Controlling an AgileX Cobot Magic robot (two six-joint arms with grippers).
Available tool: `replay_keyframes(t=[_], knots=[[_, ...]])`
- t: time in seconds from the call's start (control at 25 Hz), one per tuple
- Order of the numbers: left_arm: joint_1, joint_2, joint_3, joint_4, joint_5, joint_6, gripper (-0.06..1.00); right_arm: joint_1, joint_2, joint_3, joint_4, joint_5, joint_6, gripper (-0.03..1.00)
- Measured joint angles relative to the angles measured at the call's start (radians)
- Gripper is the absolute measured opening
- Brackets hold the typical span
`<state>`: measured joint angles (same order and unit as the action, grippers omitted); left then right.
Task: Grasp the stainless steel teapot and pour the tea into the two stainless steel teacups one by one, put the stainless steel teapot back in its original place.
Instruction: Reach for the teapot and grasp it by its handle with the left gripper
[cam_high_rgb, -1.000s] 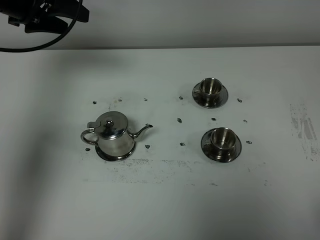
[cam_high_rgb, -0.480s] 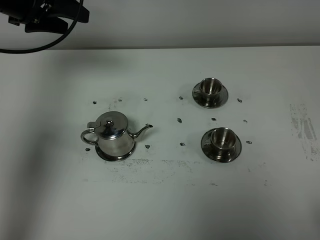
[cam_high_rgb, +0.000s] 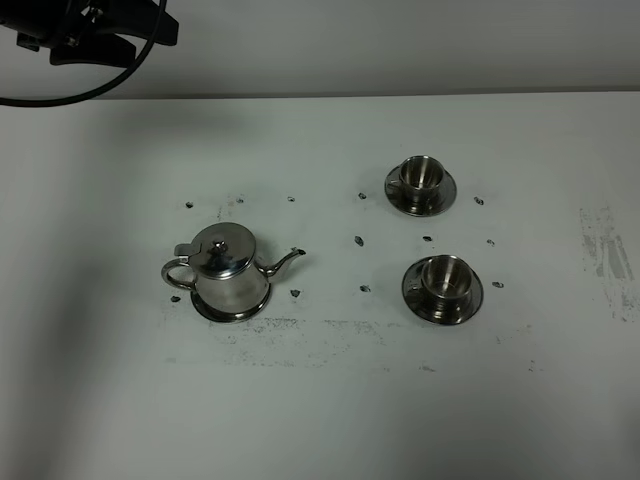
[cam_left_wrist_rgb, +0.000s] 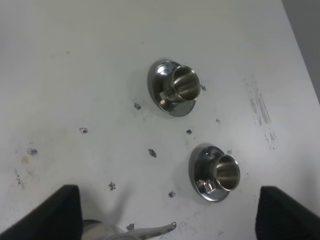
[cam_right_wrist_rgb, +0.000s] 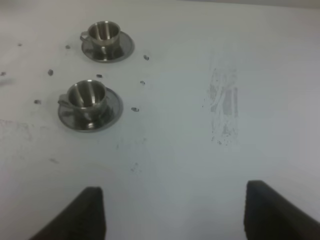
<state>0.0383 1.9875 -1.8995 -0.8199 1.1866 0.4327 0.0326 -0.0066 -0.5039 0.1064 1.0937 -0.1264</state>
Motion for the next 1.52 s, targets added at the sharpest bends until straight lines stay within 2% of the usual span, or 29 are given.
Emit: replay_keyframes(t=[0.2, 0.32, 0.4, 0.48, 0.64, 0.84, 0.96, 1.16, 1.24, 1.44, 1.52], knots=[[-0.022, -0.020, 0.000, 0.015, 0.000, 0.000, 0.69, 0.000, 0.000, 0.000, 0.000, 0.000, 0.000, 0.59], [-0.082, -0.048, 0.000, 0.077, 0.001, 0.000, 0.69, 0.000, 0.000, 0.000, 0.000, 0.000, 0.000, 0.59], [-0.139, -0.061, 0.000, 0.149, 0.001, -0.011, 0.69, 0.000, 0.000, 0.000, 0.000, 0.000, 0.000, 0.59], [-0.192, -0.070, 0.000, 0.235, 0.000, -0.036, 0.69, 0.000, 0.000, 0.000, 0.000, 0.000, 0.000, 0.59], [-0.294, -0.072, 0.000, 0.466, -0.001, -0.115, 0.68, 0.000, 0.000, 0.000, 0.001, -0.001, 0.000, 0.59], [-0.412, -0.072, 0.000, 0.820, -0.001, -0.240, 0.65, 0.000, 0.000, 0.000, 0.001, -0.001, 0.000, 0.59], [-0.475, -0.072, 0.000, 0.955, 0.001, -0.281, 0.63, 0.000, 0.000, 0.000, 0.001, -0.001, 0.000, 0.59], [-0.530, -0.072, 0.000, 1.045, -0.001, -0.292, 0.62, 0.000, 0.000, 0.000, 0.001, -0.001, 0.000, 0.59], [-0.534, -0.071, 0.000, 1.053, -0.002, -0.292, 0.62, 0.000, 0.000, 0.000, 0.001, -0.001, -0.001, 0.59], [-0.534, -0.020, 0.014, 1.154, -0.001, -0.289, 0.62, 0.000, 0.000, 0.000, 0.001, -0.002, -0.001, 0.59], [-0.534, 0.012, 0.017, 1.169, -0.001, -0.288, 0.62, 0.000, 0.000, 0.000, 0.001, -0.002, -0.001, 0.59]])
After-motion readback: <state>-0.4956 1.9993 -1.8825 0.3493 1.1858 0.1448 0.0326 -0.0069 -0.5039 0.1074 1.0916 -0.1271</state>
